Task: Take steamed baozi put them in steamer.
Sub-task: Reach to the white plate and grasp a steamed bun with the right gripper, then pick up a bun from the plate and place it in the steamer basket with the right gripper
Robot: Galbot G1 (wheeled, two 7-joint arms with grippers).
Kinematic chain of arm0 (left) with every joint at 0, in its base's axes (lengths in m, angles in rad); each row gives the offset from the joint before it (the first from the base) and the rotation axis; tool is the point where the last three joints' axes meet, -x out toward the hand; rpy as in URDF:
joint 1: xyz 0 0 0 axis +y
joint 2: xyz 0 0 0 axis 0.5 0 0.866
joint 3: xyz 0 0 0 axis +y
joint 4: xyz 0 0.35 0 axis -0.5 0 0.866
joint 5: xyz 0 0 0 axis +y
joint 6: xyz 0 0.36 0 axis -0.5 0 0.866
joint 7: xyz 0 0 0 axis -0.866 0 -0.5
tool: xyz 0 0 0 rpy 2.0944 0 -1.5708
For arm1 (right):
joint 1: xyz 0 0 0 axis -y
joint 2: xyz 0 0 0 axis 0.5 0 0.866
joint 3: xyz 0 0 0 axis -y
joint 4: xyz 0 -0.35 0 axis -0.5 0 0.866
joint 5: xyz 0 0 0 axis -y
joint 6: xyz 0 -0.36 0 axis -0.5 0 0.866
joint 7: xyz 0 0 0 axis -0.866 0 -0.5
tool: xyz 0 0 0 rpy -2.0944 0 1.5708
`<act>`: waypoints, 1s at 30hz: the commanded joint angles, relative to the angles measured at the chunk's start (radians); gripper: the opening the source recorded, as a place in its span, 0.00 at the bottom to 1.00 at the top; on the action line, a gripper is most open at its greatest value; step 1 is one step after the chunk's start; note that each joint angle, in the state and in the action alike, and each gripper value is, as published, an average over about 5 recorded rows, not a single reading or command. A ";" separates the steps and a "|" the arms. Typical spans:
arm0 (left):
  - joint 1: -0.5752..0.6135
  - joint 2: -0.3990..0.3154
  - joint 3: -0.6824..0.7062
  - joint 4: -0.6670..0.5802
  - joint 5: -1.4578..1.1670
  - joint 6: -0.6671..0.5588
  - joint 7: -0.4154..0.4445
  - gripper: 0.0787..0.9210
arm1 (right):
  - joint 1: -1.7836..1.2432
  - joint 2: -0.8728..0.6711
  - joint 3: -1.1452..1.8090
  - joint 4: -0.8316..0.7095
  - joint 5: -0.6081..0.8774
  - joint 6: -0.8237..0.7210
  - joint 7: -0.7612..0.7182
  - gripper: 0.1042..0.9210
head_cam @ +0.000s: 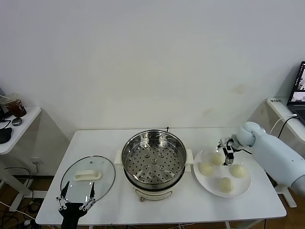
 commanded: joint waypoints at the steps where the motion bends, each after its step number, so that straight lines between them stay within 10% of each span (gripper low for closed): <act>1: 0.000 -0.001 -0.006 0.003 0.002 -0.007 -0.003 0.88 | 0.023 0.058 -0.018 -0.078 -0.022 -0.011 0.017 0.87; 30: -0.002 -0.001 -0.007 -0.006 0.005 -0.008 -0.003 0.88 | 0.095 -0.027 -0.109 0.051 0.079 -0.019 -0.044 0.51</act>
